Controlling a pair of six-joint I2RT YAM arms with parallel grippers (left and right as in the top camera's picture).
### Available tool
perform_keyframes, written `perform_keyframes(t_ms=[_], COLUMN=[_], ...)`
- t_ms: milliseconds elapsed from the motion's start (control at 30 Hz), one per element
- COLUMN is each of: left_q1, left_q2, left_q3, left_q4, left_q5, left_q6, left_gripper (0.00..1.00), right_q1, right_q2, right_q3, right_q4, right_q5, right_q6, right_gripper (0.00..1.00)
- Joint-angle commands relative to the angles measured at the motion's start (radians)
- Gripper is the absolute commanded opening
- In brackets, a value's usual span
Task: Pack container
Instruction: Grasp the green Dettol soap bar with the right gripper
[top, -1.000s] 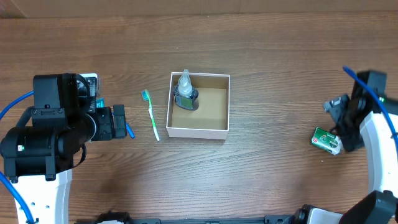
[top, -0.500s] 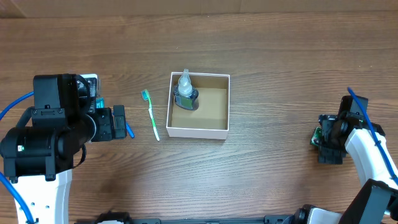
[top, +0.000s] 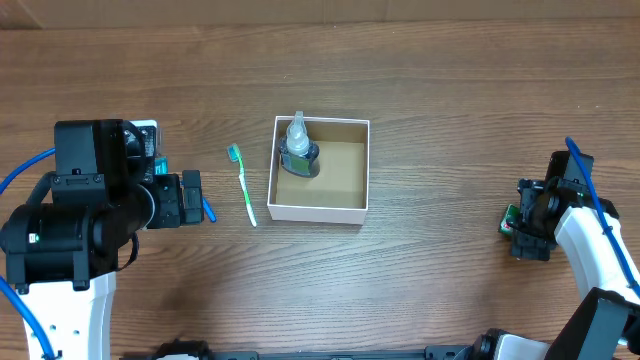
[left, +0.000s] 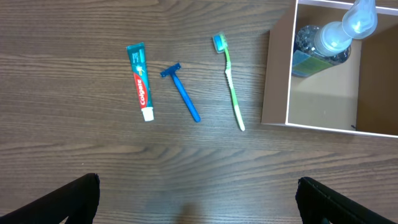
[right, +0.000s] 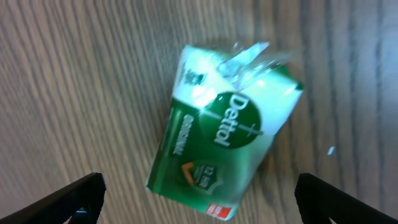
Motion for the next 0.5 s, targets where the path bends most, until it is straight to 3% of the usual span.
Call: perform_keyframes(t_ms=[0, 467], left_q1=[0.006, 0.006], left_q2=[-0.002, -0.002], left_q3=[0.021, 0.021], left_q4=[-0.013, -0.025], left_q5=[-0.006, -0.007], left_q6=[0.015, 0.015], left_gripper=[1.00, 1.00], right_q1=[-0.004, -0.004], right_q2=[-0.001, 0.181], right_q3=[-0.005, -0.005], right_q4=[-0.002, 0.098], right_q5=[0.043, 0.047], right_q6=[0.020, 0.068], right_gripper=[1.00, 1.00])
